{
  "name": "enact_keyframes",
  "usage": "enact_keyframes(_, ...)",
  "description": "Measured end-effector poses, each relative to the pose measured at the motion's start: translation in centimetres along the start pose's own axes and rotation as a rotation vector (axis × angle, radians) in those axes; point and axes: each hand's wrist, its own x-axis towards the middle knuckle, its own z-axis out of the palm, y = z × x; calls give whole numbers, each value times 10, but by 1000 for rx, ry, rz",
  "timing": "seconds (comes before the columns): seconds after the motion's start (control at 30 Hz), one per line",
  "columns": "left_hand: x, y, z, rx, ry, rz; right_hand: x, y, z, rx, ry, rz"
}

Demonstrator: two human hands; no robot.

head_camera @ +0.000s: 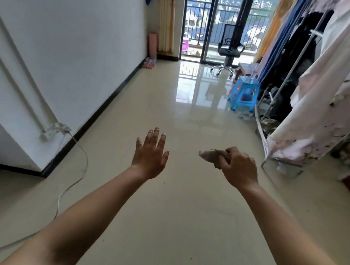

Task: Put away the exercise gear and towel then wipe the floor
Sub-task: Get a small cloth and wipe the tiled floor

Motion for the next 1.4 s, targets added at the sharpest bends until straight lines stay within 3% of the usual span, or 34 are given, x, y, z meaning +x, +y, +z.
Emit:
enact_keyframes(0.13,121,53,17,-10,-5,69,96,65,2,23,98,101)
enact_keyframes(0.27,237,101,53,33,-31,99,205,137,33,72,91,174)
enact_keyframes(0.5,427,157,82,70,-64,-40,415,215,77,3,-80,43)
enact_keyframes(0.7,548,153,80,44,1,-165,583,200,99,87,-182,-68)
enact_keyframes(0.9,681,110,127,37,27,-295,741,178,178,129,-237,-209)
enact_keyframes(1.17,869,43,168,-3,-78,-460,939,148,266,114,-376,-202)
enact_keyframes(1.4,974,-9,179,78,-98,-624,1092,111,341,166,-471,-298)
